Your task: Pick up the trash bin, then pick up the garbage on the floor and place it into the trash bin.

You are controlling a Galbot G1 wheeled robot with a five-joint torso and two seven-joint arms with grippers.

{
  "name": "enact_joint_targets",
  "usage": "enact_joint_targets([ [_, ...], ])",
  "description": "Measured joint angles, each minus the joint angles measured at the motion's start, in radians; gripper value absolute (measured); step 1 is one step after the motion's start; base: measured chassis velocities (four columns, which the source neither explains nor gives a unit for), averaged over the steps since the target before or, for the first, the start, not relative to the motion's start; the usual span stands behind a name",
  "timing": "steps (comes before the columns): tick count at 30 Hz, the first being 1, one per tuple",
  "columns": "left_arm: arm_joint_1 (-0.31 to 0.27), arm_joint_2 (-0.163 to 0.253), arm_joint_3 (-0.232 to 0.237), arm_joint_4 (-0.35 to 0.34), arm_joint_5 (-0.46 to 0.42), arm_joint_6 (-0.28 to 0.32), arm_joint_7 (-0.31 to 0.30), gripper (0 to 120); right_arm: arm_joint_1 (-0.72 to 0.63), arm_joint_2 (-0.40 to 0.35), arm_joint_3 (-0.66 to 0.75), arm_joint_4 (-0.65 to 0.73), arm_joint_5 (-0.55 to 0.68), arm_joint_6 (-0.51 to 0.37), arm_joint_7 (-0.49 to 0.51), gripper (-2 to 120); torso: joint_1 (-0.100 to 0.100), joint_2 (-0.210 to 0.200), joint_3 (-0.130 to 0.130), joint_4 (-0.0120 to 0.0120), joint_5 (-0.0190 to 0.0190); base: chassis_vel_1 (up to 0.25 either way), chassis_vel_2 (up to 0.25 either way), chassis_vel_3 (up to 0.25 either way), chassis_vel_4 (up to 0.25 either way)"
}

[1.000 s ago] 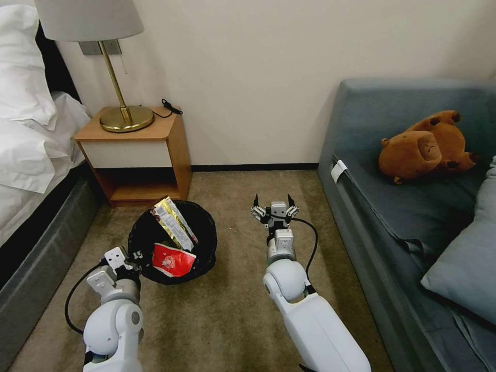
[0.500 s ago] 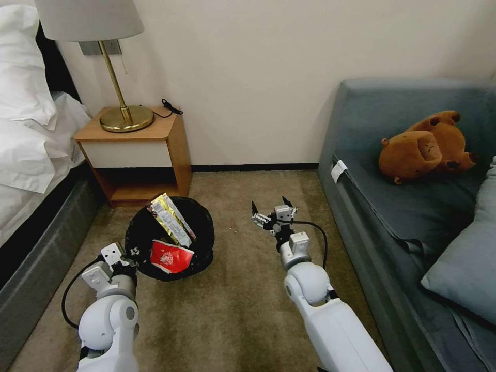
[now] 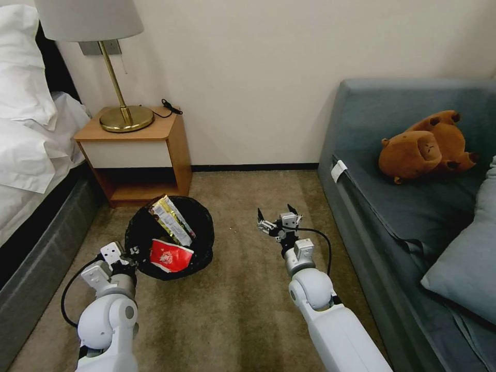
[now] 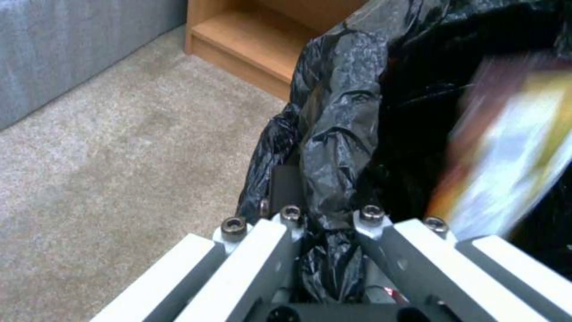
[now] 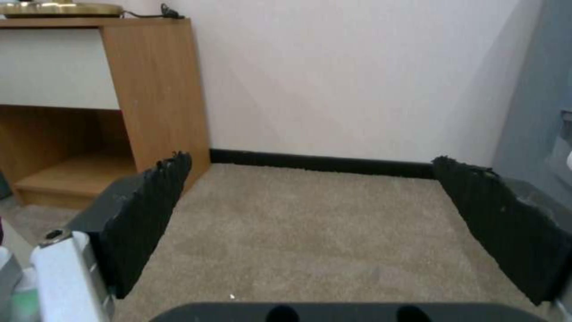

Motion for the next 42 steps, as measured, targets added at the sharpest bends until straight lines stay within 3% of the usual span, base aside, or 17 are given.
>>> enact_joint_targets([
  [11,-0.009,-0.001,-0.002,0.01,-0.009,0.003,-0.005,1,-0.003,0.006,-0.005,0.004,-0.007,0.0,0.006,100,0.0,0.0,0.0,0.0,0.0,0.0,0.0,0.0,0.0],
  [17,-0.019,0.002,-0.014,0.017,-0.066,0.027,-0.044,1,-0.006,0.005,-0.002,0.002,-0.012,0.006,0.006,100,0.0,0.0,0.0,0.0,0.0,0.0,0.0,0.0,0.0],
  [23,-0.042,0.007,-0.028,0.029,-0.182,0.064,-0.121,1,-0.011,0.004,0.002,-0.011,-0.017,0.034,0.009,100,0.0,0.0,0.0,0.0002,0.0001,0.0,0.0,0.0,0.0],
  [25,-0.069,0.013,-0.033,0.04,-0.271,0.078,-0.181,1,-0.017,-0.001,0.008,-0.012,-0.018,0.04,0.009,100,0.0,0.0,0.0,0.0,-0.0002,0.0,0.0,0.0,0.0],
  [28,-0.087,0.018,-0.039,0.048,-0.305,0.083,-0.207,1,-0.022,-0.005,0.013,-0.012,-0.018,0.044,0.008,100,0.0,0.0,0.0,-0.0001,-0.0001,0.0,0.0,0.0,0.0],
  [30,-0.118,0.024,-0.043,0.06,-0.342,0.088,-0.252,1,-0.026,-0.009,0.018,-0.012,-0.017,0.055,0.006,100,0.0,0.0,0.0,0.0001,-0.0001,0.0,0.0,0.0,0.0],
  [31,-0.144,0.027,-0.044,0.074,-0.371,0.087,-0.303,1,-0.03,-0.01,0.018,-0.008,-0.016,0.06,0.005,100,0.0,0.0,0.0,0.0001,0.0,0.0,0.0,0.0,0.0],
  [32,-0.144,0.027,-0.044,0.074,-0.371,0.087,-0.303,1,-0.03,-0.01,0.018,-0.008,-0.016,0.06,0.005,100,0.0,0.0,0.0,0.0001,0.0,0.0,0.0,0.0,0.0],
  [35,-0.211,0.028,-0.049,0.12,-0.422,0.083,-0.431,1,-0.04,-0.005,0.017,0.006,-0.014,0.062,0.006,100,0.0,0.0,0.0,0.0,0.0001,0.0,0.0,0.0,0.0],
  [37,-0.249,0.036,-0.049,0.16,-0.437,0.082,-0.482,1,-0.044,-0.003,0.015,0.009,-0.016,0.065,0.006,100,0.0,0.0,0.0,0.0001,-0.0001,0.0,0.0,0.0,0.0],
  [41,-0.295,0.049,-0.046,0.226,-0.438,0.09,-0.513,1,-0.048,-0.001,0.015,0.01,-0.022,0.073,0.005,100,0.0,0.0,0.0,0.0001,0.0,0.0,0.0,0.0,0.0],
  [42,-0.324,0.058,-0.045,0.273,-0.44,0.098,-0.526,1,-0.052,0.001,0.015,0.013,-0.023,0.074,0.005,100,0.0,0.0,0.0,0.0,-0.0002,0.0,0.0,0.0,0.0],
])
